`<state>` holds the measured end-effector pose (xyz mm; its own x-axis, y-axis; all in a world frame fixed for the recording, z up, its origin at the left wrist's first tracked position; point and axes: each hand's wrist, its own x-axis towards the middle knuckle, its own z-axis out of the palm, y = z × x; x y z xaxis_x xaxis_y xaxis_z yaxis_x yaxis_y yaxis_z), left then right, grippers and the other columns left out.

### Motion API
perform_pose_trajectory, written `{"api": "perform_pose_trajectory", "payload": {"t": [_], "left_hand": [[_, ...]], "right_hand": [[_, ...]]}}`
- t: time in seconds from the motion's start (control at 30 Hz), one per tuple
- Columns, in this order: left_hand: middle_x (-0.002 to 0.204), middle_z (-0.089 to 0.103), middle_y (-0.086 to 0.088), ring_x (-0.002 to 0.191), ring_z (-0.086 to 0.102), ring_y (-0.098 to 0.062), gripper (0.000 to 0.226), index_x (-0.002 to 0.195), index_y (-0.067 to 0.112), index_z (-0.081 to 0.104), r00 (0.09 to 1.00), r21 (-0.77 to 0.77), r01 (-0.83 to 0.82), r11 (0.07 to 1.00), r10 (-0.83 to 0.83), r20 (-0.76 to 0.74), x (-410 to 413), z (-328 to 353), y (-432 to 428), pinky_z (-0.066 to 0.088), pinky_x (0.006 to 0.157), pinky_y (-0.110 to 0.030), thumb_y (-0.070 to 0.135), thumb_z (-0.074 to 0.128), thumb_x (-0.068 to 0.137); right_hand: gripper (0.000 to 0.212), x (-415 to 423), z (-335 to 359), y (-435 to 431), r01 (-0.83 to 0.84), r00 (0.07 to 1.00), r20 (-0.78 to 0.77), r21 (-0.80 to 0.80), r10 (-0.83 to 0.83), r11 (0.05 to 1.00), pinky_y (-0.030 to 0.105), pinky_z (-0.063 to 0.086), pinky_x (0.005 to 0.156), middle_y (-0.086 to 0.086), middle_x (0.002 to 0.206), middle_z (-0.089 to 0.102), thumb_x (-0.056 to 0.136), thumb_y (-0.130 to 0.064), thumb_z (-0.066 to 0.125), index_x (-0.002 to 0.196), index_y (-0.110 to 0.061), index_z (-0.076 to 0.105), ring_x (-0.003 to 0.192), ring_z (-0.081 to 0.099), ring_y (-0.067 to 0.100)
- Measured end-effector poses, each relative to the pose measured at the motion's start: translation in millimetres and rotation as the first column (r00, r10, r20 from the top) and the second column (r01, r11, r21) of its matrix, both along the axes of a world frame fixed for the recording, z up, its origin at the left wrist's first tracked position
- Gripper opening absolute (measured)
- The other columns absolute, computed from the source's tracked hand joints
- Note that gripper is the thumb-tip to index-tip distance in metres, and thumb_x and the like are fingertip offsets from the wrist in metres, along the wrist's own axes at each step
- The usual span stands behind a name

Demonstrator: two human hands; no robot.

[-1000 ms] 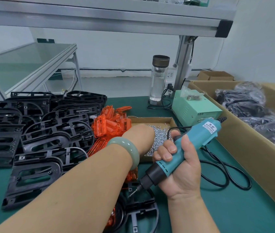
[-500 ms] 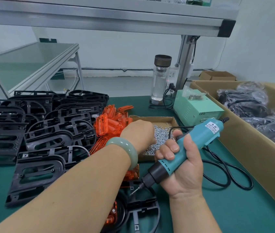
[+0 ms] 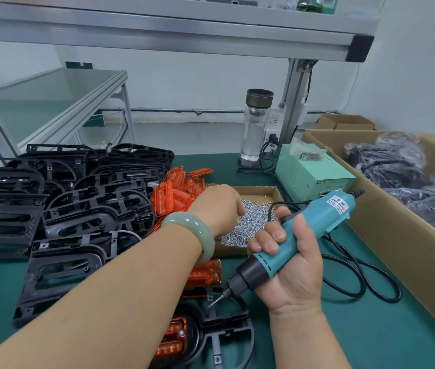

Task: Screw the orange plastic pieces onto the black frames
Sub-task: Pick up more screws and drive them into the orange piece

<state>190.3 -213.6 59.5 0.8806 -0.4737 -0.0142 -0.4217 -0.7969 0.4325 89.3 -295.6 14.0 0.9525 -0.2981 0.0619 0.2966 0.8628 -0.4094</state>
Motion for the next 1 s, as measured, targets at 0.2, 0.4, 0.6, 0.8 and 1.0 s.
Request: {"api": "perform_pose_trajectory", "payload": {"t": [0.2, 0.4, 0.6, 0.8, 1.0], "left_hand": [[0.094, 0.072, -0.006, 0.087, 0.068, -0.019, 0.024, 0.104, 0.010, 0.068, 1.000, -0.158, -0.007, 0.987, 0.011, 0.024, -6.0, 1.7, 6.5, 0.052, 0.084, -0.030, 0.008, 0.047, 0.094], [0.062, 0.062, 0.019, 0.064, 0.059, 0.007, 0.010, 0.076, 0.029, 0.071, 0.991, -0.517, -0.074, 0.852, 0.122, 0.059, -24.1, 3.6, 39.2, 0.040, 0.059, -0.002, 0.023, 0.069, 0.083], [0.064, 0.070, 0.001, 0.052, 0.059, -0.004, 0.013, 0.076, 0.034, 0.075, 0.966, -0.785, -0.259, 0.563, 0.149, -0.212, -71.0, -3.6, 98.4, 0.047, 0.049, -0.014, 0.021, 0.070, 0.079], [0.070, 0.071, -0.007, 0.057, 0.062, -0.010, 0.018, 0.078, 0.024, 0.077, 0.898, -0.838, -0.437, 0.326, 0.112, -0.425, -112.5, -29.3, 137.6, 0.050, 0.050, -0.018, 0.026, 0.073, 0.061], [0.069, 0.069, -0.009, 0.061, 0.064, -0.016, 0.023, 0.071, 0.016, 0.075, 0.878, -0.863, -0.457, 0.215, -0.046, -0.477, -123.3, -39.6, 135.1, 0.054, 0.056, -0.021, 0.010, 0.083, 0.051]], "right_hand": [[0.015, 0.8, -0.7, -1.1, -0.013, 1.000, -0.007, 0.015, 0.013, 1.000, 0.020, 0.042, 0.045, -0.007, 0.055, 0.041, 0.084, -0.032, 0.051, 0.090, -0.018, 0.053, 0.041, 0.041, 0.006], [0.015, 0.2, -1.0, -0.4, -0.011, 1.000, -0.001, 0.005, 0.011, 1.000, 0.020, 0.043, 0.047, -0.007, 0.056, 0.042, 0.085, -0.033, 0.051, 0.089, -0.018, 0.054, 0.042, 0.042, 0.005], [0.016, -0.4, 0.1, 4.9, 0.022, 1.000, -0.011, -0.004, -0.022, 1.000, 0.019, 0.043, 0.048, -0.008, 0.057, 0.042, 0.084, -0.034, 0.052, 0.089, -0.019, 0.054, 0.043, 0.042, 0.005], [0.014, -4.3, 3.8, 13.0, 0.075, 0.997, 0.012, 0.044, -0.076, 0.996, 0.018, 0.045, 0.051, -0.011, 0.058, 0.044, 0.085, -0.036, 0.052, 0.088, -0.022, 0.054, 0.045, 0.043, 0.003], [0.012, -8.2, 15.0, 27.8, 0.179, 0.983, -0.043, 0.045, -0.177, 0.983, 0.018, 0.045, 0.054, -0.012, 0.060, 0.044, 0.083, -0.035, 0.057, 0.084, -0.024, 0.054, 0.047, 0.044, 0.003]]}}
